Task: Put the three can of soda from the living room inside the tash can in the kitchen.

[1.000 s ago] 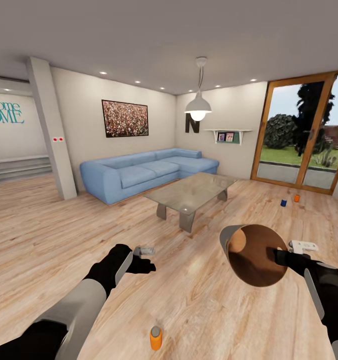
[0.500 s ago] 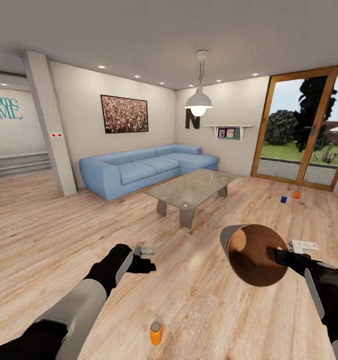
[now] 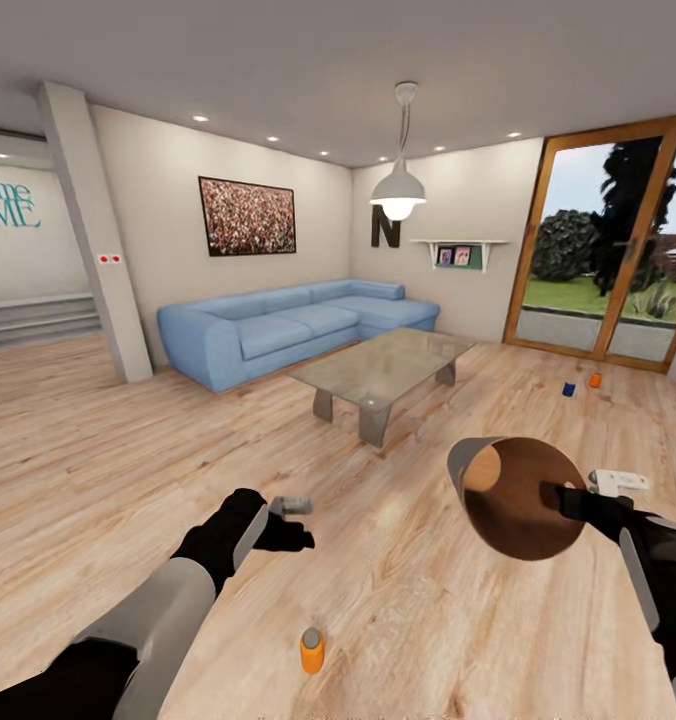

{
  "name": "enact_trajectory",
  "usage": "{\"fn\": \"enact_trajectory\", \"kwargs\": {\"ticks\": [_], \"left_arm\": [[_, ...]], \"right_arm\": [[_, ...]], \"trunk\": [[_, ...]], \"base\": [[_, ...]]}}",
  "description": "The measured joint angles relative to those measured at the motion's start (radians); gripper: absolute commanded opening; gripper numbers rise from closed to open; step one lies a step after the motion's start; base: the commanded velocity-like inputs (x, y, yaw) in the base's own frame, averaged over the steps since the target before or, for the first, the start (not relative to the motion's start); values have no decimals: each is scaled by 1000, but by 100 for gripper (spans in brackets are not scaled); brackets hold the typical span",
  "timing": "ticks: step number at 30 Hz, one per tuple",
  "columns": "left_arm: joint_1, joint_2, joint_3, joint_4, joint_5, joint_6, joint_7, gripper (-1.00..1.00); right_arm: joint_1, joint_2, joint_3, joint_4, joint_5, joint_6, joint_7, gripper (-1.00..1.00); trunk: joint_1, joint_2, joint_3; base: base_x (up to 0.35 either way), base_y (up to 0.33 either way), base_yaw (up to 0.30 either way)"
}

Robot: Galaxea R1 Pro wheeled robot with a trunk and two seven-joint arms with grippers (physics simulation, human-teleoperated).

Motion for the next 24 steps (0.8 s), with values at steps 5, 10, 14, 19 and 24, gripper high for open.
{"fn": "enact_trajectory", "kwargs": {"ticks": [5,10,14,19,24], "left_arm": [[0,-2,0,0,0,39,-2,100],[0,-3,-1,0,0,56,-28,100],[0,-3,-1,0,0,78,-52,100],[0,-4,-1,0,-1,85,-57,100],[0,-6,-1,0,0,87,-60,100]], "right_arm": [[-3,-1,-2,-43,-3,-2,2,-100],[-4,0,-3,-62,-1,-8,2,-100],[-3,3,-26,-89,-10,-43,8,-100],[-2,6,-82,-106,-4,-100,12,-100],[-1,8,-103,-109,-8,-147,43,-100]], "trunk": [[19,-35,-24],[38,-70,-47],[54,-98,-66],[73,-133,-90],[92,-168,-113]], "base": [[0,0,0],[0,0,0],[0,0,0],[0,0,0],[0,0,0]]}}
